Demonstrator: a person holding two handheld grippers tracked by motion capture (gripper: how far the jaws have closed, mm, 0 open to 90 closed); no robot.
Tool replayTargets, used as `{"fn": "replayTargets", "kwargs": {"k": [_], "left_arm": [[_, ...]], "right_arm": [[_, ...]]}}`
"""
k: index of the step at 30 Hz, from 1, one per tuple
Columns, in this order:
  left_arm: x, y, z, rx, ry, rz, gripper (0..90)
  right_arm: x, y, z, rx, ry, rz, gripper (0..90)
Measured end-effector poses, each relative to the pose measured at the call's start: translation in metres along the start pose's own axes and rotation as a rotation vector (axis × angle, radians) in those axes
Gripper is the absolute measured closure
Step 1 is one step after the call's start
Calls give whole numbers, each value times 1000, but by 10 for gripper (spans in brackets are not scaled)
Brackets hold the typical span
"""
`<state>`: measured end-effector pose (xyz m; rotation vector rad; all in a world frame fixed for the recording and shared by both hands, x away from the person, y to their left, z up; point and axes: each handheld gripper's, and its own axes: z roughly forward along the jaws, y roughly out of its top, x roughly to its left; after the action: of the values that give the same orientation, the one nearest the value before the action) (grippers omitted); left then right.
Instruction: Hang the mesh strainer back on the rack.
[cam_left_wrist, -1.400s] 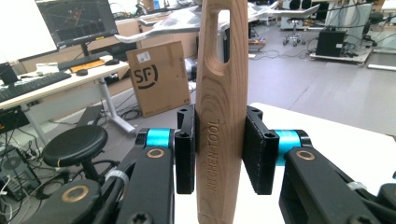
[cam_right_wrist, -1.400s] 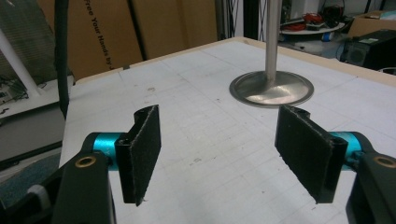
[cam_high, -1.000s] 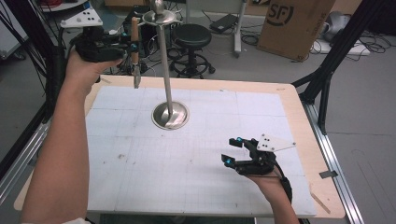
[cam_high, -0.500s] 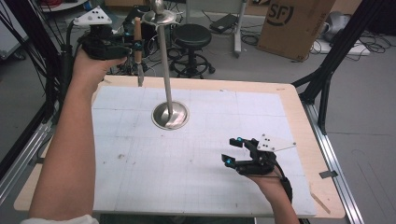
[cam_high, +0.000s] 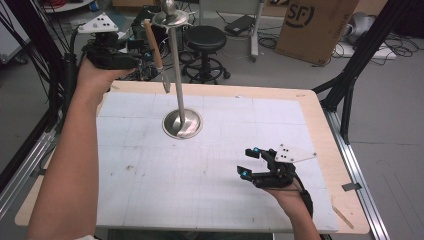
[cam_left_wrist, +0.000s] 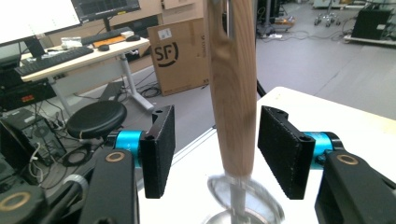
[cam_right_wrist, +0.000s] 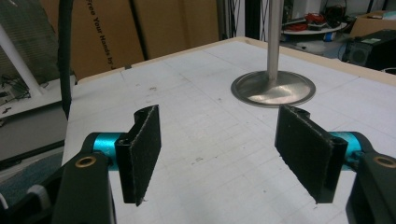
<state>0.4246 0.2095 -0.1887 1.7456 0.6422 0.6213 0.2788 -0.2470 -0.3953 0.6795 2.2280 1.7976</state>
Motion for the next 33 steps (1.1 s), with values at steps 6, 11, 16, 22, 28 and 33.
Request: {"fn": "replayTargets", "kwargs": {"k": [6,11,16,22,28,33], "left_arm": [[-2,-18,-10,-18,-55,-27,434],[-6,-31,-20,-35,-81,-40,400],[-13,-42,-30,-47,-104,-31,379],[-24,-52,-39,-58,-131,-23,306],[-40,-60,-44,-69,-167,-3,262],[-51,-70,-50,-80,-195,12,228]], "right_arm": [[1,0,0,3,-1,5,305],[1,0,1,6,-1,4,305],[2,0,2,8,-2,-1,305],[1,-1,3,13,-7,-4,305],[1,-1,1,13,-13,1,305],[0,-2,-1,12,-18,5,305]]}}
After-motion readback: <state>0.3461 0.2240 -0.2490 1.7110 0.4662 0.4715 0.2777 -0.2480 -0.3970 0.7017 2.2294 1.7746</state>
